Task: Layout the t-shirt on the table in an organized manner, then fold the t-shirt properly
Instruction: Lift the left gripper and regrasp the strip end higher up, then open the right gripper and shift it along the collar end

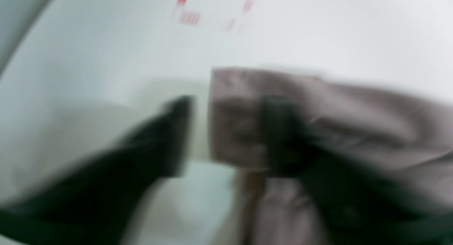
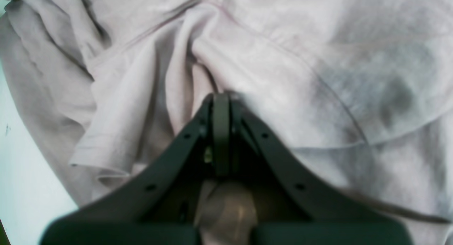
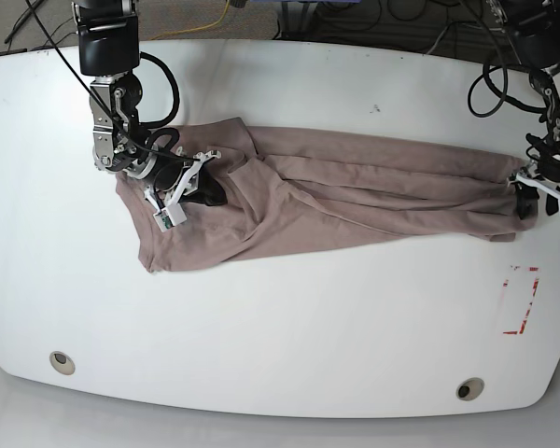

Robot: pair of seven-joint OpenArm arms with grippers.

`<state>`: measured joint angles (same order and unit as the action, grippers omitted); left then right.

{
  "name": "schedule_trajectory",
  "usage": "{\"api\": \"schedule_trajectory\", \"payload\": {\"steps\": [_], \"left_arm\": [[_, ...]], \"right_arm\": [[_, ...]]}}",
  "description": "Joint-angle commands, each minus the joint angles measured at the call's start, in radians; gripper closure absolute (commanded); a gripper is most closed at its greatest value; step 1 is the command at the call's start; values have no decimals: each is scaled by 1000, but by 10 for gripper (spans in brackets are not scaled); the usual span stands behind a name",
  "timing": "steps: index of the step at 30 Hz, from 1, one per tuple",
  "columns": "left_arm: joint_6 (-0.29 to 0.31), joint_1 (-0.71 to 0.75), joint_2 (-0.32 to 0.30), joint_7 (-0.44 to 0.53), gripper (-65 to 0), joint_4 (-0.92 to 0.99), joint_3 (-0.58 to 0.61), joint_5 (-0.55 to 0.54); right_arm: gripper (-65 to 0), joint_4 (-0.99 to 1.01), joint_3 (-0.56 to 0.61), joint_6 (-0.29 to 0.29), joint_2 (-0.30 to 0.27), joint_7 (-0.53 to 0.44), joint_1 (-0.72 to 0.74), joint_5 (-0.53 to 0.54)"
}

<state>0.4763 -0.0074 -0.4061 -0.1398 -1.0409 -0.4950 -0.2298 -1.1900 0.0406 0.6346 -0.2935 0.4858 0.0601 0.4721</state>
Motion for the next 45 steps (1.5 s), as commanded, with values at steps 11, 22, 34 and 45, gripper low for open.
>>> {"api": "schedule_trajectory", "payload": {"steps": [11,22,34,45], "left_arm": [[-8,-36,-55,21,-650,7,-8,-19],[-6,-75,-57,22,-650,-63,-9,-18],[-4,-78,-41,24,-650,-63,-6,-15],[-4,-76,-41,24,-650,-59,-4,-15]], "right_arm": [[0,-6,6,-32,-9,127,-10,-91],[-113,-184,2,-42,-16,195,13,38],[-554,-317,2,-71,-14,248,24,213],[-554,-321,5,-118,-11,265,-4,281]]}}
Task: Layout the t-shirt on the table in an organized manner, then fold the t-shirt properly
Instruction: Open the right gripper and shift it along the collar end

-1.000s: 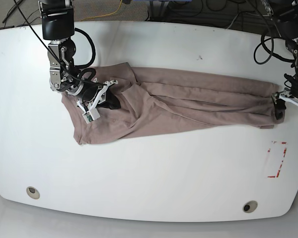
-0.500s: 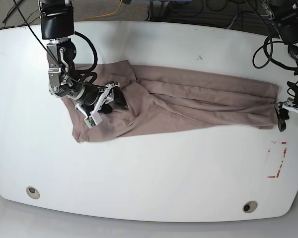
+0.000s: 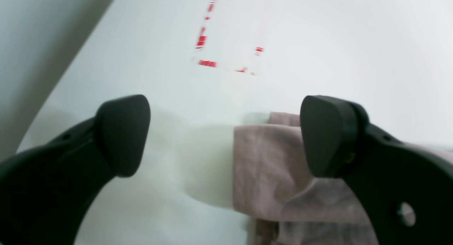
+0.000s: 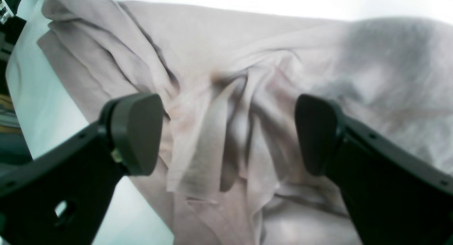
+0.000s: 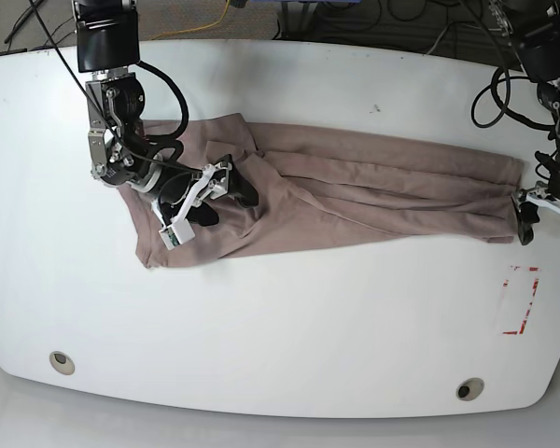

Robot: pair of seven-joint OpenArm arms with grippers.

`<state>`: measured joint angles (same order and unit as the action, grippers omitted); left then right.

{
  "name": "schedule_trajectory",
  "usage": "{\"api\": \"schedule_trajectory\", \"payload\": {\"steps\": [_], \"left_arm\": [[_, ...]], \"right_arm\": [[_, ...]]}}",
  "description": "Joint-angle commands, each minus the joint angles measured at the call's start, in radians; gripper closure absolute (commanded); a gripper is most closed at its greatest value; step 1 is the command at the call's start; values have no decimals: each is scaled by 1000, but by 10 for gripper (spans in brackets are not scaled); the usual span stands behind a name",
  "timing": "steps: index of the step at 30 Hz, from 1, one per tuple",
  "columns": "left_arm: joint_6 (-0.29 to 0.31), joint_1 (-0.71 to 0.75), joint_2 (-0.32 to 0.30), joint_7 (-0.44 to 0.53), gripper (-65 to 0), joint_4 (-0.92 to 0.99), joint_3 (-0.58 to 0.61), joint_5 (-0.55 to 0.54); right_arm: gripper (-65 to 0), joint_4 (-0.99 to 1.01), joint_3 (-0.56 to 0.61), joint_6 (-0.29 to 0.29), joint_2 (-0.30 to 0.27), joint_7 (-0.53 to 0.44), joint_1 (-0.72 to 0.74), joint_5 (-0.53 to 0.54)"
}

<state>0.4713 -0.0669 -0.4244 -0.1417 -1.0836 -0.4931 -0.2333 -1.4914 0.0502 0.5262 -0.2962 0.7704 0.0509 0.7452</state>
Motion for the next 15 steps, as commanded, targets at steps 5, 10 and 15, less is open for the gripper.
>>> {"api": "schedule_trajectory", "payload": {"steps": [5,10,15], "left_arm": [[2,-17,-23,26,-650,-14,-6,-10],[2,-17,-11,26,-650,-14,-6,-10],[2,-17,-9,26,-650,-14,-5,-10]], "right_arm": [[-554,-10,-6,-70,-14,-19,-3,-46],[-553,-16,-6,-79,-45,-19,-47,-48],[-552,-16,-6,-74,-51,-21,-78,-56]]}}
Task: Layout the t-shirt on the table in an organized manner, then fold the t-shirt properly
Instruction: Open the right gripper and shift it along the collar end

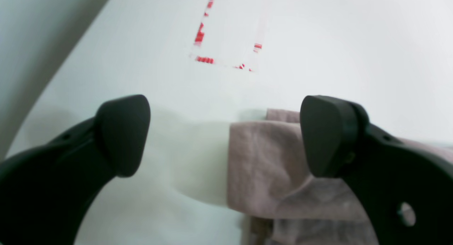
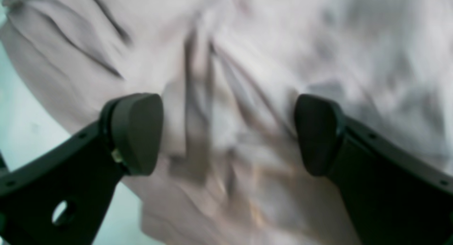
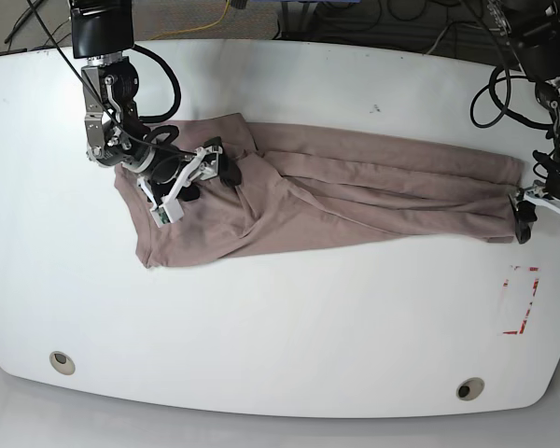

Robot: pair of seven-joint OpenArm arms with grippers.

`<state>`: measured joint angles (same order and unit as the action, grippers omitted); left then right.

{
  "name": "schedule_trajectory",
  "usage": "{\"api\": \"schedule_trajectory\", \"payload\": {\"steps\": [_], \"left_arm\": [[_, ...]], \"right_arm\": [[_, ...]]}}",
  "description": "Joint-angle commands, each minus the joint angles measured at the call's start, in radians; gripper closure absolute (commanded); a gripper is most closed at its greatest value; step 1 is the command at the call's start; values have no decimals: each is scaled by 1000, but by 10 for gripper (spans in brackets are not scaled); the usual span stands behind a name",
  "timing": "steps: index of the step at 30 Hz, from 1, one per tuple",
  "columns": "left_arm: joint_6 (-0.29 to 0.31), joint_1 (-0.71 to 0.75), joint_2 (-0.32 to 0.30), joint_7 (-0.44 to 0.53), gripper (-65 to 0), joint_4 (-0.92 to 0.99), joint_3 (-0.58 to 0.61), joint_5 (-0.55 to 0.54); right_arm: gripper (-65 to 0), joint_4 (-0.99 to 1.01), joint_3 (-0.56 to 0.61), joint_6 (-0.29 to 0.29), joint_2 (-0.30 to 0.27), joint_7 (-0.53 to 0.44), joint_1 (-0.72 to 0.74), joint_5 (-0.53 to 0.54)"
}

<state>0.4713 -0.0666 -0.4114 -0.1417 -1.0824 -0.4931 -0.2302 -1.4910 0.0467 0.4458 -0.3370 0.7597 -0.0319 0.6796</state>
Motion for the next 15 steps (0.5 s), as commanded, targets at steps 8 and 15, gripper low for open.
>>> {"api": "schedule_trajectory", "payload": {"steps": [8,15], "left_arm": [[2,-17,-22,26,-650,-15,23,-13],[2,-17,-22,26,-650,-15,30,-13]], "right_arm": [[-430,-17,0,8,-10,-10,-21,10],[-242,-17,0,8,-10,-10,-24,10]]}}
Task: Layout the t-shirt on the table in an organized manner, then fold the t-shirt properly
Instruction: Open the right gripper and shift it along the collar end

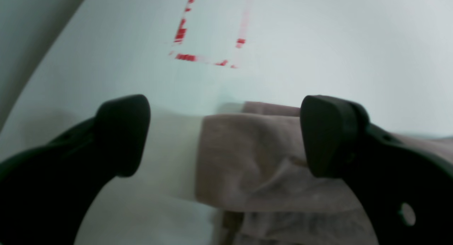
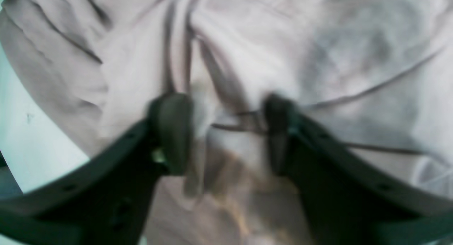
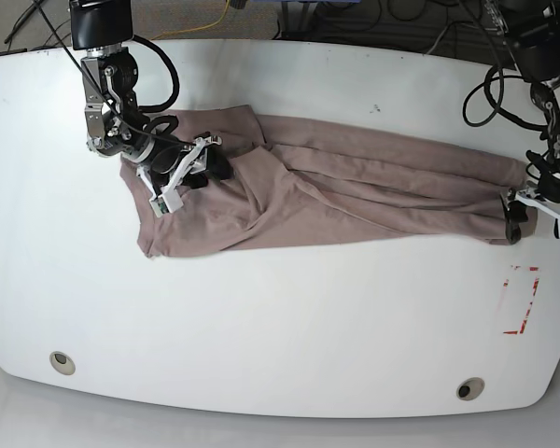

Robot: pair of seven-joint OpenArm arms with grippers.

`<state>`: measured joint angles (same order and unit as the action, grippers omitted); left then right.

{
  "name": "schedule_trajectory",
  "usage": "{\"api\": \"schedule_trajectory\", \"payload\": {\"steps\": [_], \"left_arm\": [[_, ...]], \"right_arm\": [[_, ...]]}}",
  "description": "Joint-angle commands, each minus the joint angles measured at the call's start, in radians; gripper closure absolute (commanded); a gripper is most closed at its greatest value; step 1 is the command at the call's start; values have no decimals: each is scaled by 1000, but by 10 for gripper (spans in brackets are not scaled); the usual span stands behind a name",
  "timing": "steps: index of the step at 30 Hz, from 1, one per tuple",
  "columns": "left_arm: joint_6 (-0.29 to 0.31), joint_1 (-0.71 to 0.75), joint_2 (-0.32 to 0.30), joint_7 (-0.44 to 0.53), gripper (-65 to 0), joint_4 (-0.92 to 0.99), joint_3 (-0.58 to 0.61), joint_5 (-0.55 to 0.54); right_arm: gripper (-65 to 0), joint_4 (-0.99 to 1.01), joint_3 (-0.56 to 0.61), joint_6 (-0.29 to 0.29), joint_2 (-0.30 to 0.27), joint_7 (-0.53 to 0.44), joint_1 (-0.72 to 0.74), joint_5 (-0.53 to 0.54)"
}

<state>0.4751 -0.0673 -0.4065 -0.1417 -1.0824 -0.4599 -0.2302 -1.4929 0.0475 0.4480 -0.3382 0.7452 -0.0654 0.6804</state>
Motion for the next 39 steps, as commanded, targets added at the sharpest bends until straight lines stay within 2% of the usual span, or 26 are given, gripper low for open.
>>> {"api": "schedule_trajectory", "payload": {"steps": [1,5,10,17,28,33,35,39], "left_arm": [[-2,-16,-27,26,-650,-15,-3,-13],[-2,-16,-27,26,-650,-15,-3,-13],[-2,-16,-27,26,-650,-15,-3,-13],[-2,-15,-25,26,-650,-15,-3,-13],[-2,-15,-25,26,-650,-15,-3,-13],[-2,-15,-25,26,-650,-14,-1,-13],[-2,-15,-25,26,-650,-14,-1,-13],[-2,-13,-25,26,-650,-14,-1,-13]], "right_arm": [[-220,-15,-1,5,-9,4,9,9],[-121,-15,1,5,-9,4,9,9],[-35,-16,1,5,-12,4,11,11],[-26,-117,-2,4,-17,15,12,17],[-25,-266,-71,-2,4,184,29,15],[-25,-266,-119,-2,4,204,29,9],[-25,-263,-134,-2,0,205,29,8],[-25,-263,-142,-2,-51,208,29,12]]}}
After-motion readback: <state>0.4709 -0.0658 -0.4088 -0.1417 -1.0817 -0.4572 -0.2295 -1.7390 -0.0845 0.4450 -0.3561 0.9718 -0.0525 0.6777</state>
